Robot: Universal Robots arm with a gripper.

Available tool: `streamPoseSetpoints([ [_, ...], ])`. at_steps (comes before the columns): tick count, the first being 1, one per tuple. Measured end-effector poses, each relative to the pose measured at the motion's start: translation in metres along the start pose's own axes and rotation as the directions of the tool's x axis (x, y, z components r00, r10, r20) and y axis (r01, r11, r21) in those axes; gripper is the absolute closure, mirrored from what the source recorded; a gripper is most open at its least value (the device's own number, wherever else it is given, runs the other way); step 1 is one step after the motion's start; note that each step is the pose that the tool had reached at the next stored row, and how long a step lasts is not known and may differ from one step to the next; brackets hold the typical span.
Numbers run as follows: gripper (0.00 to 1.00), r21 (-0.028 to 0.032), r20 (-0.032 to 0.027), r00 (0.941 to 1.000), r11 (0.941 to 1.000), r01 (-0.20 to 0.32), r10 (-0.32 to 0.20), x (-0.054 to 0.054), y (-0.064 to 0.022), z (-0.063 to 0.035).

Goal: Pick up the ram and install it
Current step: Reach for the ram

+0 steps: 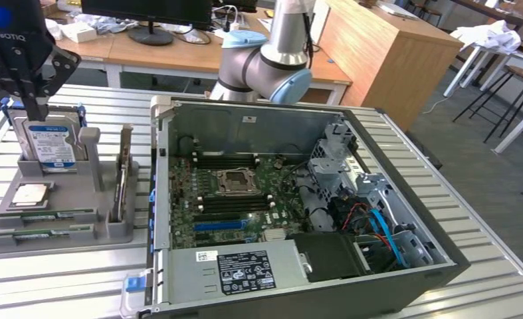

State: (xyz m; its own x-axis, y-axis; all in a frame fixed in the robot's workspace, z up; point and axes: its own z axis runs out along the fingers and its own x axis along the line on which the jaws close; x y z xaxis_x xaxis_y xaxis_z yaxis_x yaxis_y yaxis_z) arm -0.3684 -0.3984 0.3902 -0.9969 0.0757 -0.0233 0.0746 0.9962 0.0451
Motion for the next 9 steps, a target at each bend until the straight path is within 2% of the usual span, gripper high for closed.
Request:
streamPoseSetpoints([
  [9,0.90,0.0000,0.0000,1.0000,1.0000,0.000,0.000,0.014,-0.0011,0.0000],
])
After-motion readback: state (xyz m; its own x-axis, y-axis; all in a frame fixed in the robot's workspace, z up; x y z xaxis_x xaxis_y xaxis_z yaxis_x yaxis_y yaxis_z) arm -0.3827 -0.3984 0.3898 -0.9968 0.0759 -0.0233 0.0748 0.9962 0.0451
